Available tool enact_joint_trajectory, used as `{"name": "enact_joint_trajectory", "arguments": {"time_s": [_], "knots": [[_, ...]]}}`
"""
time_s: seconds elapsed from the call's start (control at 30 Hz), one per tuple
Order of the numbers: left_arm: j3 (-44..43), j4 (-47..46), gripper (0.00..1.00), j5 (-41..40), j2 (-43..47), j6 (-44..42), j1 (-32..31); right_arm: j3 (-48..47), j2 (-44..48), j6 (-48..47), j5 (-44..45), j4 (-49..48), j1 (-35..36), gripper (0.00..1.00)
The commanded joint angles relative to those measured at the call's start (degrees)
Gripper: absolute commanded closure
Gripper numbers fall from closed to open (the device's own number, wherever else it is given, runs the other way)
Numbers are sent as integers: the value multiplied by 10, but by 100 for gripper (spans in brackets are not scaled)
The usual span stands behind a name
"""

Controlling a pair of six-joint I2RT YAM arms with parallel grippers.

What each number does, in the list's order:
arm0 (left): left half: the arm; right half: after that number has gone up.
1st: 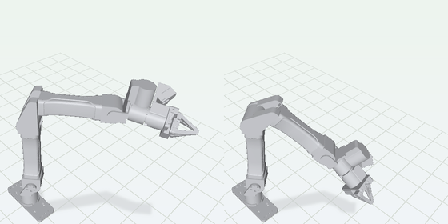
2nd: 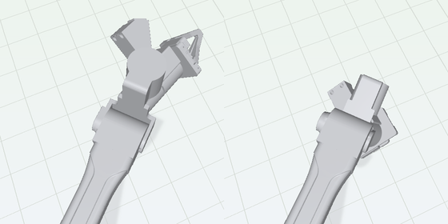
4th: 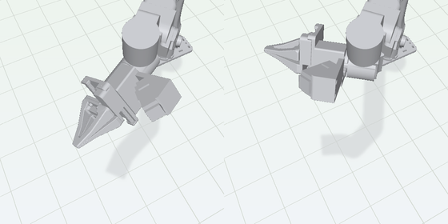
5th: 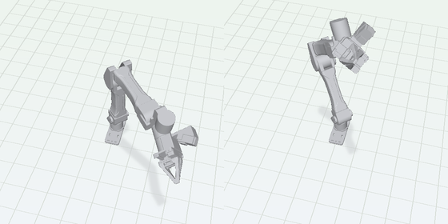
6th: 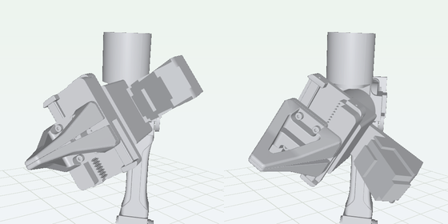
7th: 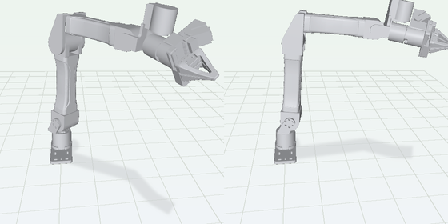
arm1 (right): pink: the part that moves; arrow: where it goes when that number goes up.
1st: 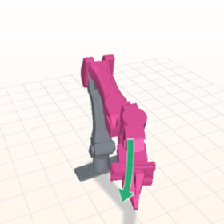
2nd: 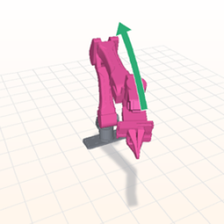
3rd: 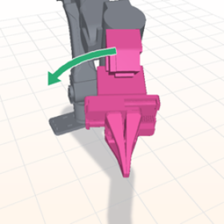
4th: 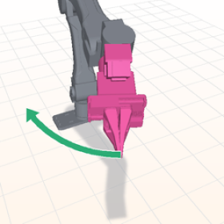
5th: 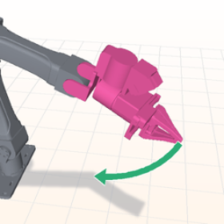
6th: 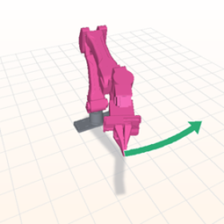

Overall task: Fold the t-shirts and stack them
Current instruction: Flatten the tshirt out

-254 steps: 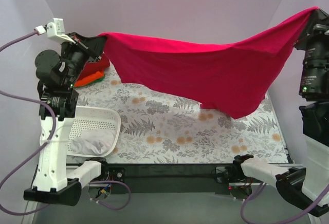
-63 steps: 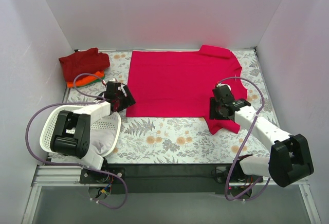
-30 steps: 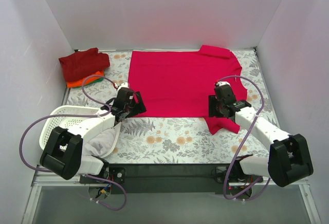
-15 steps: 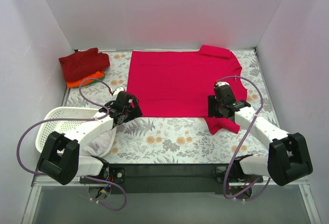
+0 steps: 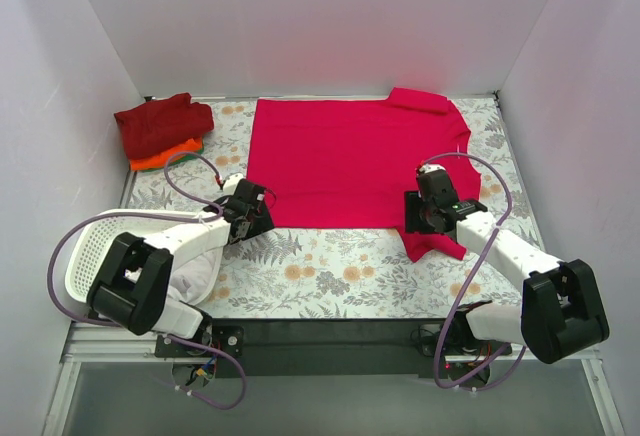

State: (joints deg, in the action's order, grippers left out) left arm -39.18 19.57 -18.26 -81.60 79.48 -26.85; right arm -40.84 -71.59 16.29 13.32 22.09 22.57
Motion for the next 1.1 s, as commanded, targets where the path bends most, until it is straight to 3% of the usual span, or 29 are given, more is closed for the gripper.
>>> {"name": "enact_joint_trajectory", "arguments": {"time_s": [0.0, 0.6, 0.8, 0.87, 1.07], "knots": [[-13, -19, 39, -34, -3, 4, 0, 7, 16, -4, 0, -16, -2, 47], [-17, -59, 64, -68, -58, 1, 0, 19, 12, -7, 1, -25, -1, 47], [-17, -58, 94, -69, -56, -3, 0, 21, 9, -7, 4, -24, -2, 47], [-17, -56, 100, -67, -46, -4, 0, 21, 10, -7, 7, -25, -1, 47], [-20, -45, 100, -44, 6, -6, 0, 23, 17, 9, 50, -12, -2, 47]]}}
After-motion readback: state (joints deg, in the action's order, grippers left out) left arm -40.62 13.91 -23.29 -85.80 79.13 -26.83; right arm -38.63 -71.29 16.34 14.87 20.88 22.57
